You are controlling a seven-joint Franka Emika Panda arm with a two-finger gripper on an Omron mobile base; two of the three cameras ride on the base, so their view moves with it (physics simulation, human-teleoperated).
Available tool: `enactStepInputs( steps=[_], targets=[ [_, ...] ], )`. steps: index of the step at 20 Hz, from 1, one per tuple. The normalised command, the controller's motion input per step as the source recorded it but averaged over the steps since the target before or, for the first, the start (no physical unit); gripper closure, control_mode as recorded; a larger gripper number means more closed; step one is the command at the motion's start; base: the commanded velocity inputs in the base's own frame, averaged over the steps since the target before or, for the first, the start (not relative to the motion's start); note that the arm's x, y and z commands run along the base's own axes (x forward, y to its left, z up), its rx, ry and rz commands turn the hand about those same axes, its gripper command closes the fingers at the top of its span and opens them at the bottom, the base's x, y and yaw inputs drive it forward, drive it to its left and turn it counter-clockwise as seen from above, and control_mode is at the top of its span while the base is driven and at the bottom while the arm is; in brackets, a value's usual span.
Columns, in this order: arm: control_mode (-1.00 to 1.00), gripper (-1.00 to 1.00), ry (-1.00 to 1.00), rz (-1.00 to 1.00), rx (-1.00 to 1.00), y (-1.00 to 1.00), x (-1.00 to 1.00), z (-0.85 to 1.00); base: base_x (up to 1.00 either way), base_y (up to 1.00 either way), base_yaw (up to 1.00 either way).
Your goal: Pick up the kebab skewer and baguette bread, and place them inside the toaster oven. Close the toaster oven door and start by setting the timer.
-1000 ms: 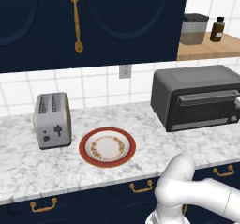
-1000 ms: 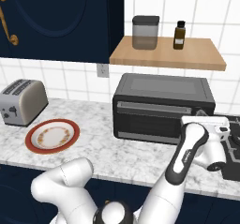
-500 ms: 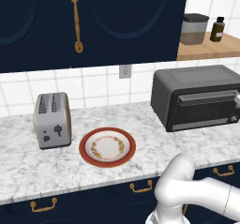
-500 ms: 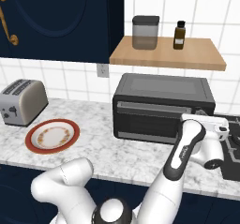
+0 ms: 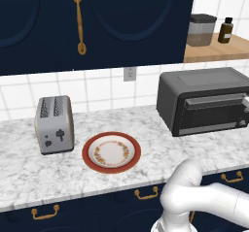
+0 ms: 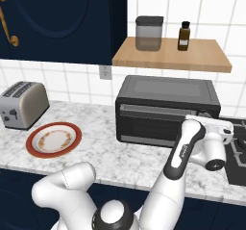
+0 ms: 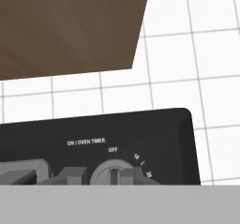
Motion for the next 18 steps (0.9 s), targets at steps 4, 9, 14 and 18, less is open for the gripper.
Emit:
enactStepInputs(
  steps=[4,9,14,18],
  targets=[
    [-1.0,1.0,0.0,0.0,0.16,0.0,0.28,0.0,0.0,0.0,0.0],
    [-1.0,1.0,-0.01,0.0,0.15,0.0,0.21,0.0,0.0,0.0,0.0],
    [-1.0,1.0,-0.09,0.0,0.22,0.0,0.03,-0.14,0.0,0.0,0.0],
    [-1.0,1.0,-0.18,-0.02,0.25,0.0,0.21,-0.26,0.0,0.0,0.0]
  ],
)
